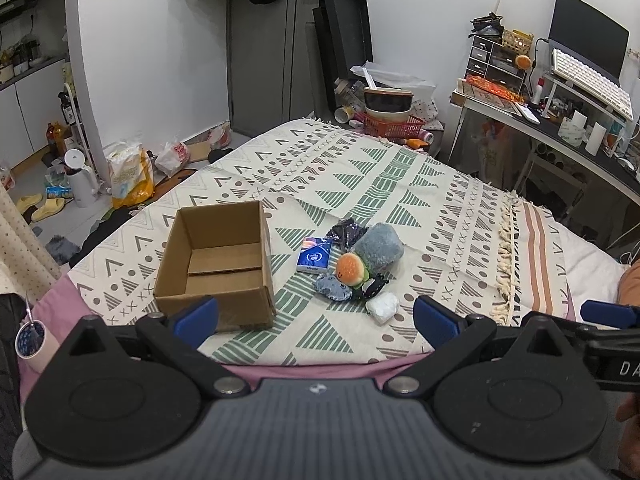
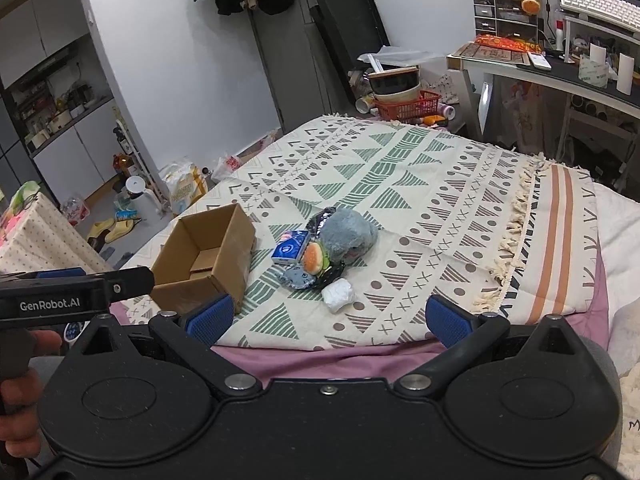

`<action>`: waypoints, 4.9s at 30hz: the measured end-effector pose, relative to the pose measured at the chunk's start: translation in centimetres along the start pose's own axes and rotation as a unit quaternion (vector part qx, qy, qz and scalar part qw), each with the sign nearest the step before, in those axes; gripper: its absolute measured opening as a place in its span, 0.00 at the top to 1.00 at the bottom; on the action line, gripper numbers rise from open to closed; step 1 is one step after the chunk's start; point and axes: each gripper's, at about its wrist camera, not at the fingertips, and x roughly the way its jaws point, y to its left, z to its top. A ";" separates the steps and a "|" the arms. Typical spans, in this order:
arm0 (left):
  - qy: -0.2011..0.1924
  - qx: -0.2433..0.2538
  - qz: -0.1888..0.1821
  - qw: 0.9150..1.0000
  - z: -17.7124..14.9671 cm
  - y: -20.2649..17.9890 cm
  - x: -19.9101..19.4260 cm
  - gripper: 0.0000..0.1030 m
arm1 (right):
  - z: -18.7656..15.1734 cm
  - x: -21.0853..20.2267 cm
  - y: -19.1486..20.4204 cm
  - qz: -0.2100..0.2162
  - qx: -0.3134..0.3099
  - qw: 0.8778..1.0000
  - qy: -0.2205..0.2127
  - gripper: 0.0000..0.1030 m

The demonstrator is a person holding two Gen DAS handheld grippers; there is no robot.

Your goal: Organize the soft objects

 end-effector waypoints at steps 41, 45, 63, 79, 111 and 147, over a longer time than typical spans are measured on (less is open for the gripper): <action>0.059 -0.052 -0.042 0.996 1.5 0.3 19.9 0.41 | 0.6 18.9 -8.6 0.051 0.160 0.979 0.115 0.27; 0.061 -0.069 -0.043 0.995 0.9 0.7 21.8 0.43 | -0.3 21.4 -8.9 0.060 0.179 0.973 0.132 0.28; 0.157 -0.126 -0.004 0.979 -0.2 1.3 31.9 0.44 | -1.8 29.4 -9.7 0.102 0.214 0.950 0.202 0.38; 0.164 -0.183 0.005 0.969 0.0 1.1 31.5 0.78 | -2.1 29.2 -8.2 0.131 0.179 0.958 0.181 0.66; 0.033 -0.141 -0.063 0.988 1.7 4.3 19.2 0.88 | 1.1 18.0 -2.2 0.029 0.123 0.991 0.050 0.67; 0.012 -0.247 0.047 0.968 1.9 18.1 18.8 0.87 | 5.5 21.2 11.5 0.147 0.068 0.987 0.019 0.67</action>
